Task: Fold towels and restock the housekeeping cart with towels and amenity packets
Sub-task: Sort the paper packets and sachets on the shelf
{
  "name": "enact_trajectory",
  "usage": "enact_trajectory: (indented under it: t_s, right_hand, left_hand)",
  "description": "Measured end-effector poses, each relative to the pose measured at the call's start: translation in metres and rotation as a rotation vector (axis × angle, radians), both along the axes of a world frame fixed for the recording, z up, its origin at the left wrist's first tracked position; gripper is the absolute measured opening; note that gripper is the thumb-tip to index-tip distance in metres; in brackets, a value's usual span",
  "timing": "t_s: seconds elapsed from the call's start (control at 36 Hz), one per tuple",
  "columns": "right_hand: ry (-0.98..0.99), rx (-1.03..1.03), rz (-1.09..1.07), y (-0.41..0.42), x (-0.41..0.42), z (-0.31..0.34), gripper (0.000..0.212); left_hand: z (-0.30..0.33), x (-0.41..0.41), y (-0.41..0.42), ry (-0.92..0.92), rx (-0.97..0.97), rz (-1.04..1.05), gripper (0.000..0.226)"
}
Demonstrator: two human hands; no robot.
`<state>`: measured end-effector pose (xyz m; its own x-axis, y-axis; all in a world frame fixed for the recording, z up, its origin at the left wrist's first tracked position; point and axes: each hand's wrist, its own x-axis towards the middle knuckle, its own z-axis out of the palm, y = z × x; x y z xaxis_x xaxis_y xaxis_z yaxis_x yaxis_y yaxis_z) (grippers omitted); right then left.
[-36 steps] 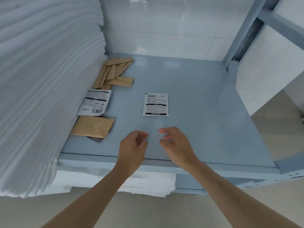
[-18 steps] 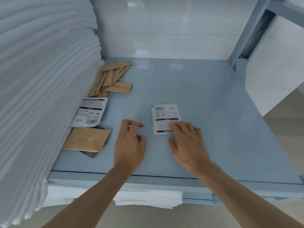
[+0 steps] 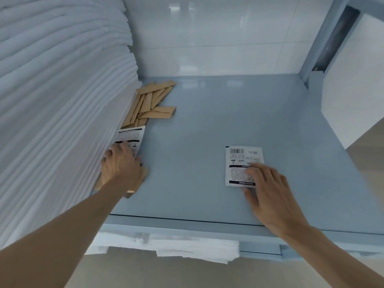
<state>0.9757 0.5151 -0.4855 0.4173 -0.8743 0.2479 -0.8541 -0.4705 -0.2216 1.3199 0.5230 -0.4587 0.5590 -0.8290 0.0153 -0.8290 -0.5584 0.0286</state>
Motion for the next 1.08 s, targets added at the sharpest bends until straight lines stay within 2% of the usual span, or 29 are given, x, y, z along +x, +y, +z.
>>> enact_trajectory:
  t_s: [0.08,0.17,0.25,0.33,0.39,0.47,0.61,0.69,0.78,0.92,0.97,1.08]
  right_hand:
    - [0.024,-0.05,-0.006,0.002,0.0,0.002,0.044]
    - [0.067,-0.086,-0.023,0.004,-0.001,0.006,0.042]
    - [0.085,-0.145,-0.017,0.004,-0.003,0.007,0.035]
    - [0.045,-0.243,-0.012,0.005,-0.004,0.006,0.018]
    - [0.016,-0.291,-0.014,0.004,-0.005,0.007,0.031]
    - [-0.034,-0.328,-0.033,0.005,-0.003,0.011,0.033]
    - [-0.203,-0.334,-0.132,0.004,-0.003,0.017,0.029]
    - [-0.41,-0.301,-0.257,0.004,-0.007,0.026,0.012]
    - [-0.799,-0.213,-0.48,0.003,-0.014,0.035,0.009]
    - [-1.488,0.078,-0.899,0.007,-0.031,0.038,0.012]
    - [-1.618,0.213,-0.96,0.016,-0.036,0.033,0.008]
    - [-1.716,0.377,-0.967,0.037,-0.038,0.023,0.009]
  left_hand:
    - [0.002,0.002,0.005,-0.057,-0.074,-0.04,0.029]
    - [0.009,0.001,0.008,-0.057,-0.227,-0.055,0.026]
    - [0.02,-0.008,0.007,-0.007,-0.421,-0.1,0.029]
    - [0.032,-0.029,0.006,0.091,-0.605,-0.154,0.029]
    - [0.036,-0.047,0.003,0.197,-0.674,-0.156,0.025]
    - [0.035,-0.077,-0.001,0.351,-0.678,-0.058,0.023]
    - [0.016,-0.131,0.009,0.922,-0.704,0.149,0.027]
    - [0.005,-0.165,0.02,1.275,-0.732,0.294,0.026]
    - [-0.005,-0.198,0.03,1.526,-0.702,0.386,0.032]
    - [-0.016,-0.239,0.042,1.626,-0.633,0.41,0.04]
    - [-0.015,-0.25,0.043,1.63,-0.619,0.391,0.043]
    - [-0.016,-0.263,0.043,1.562,-0.589,0.322,0.048]
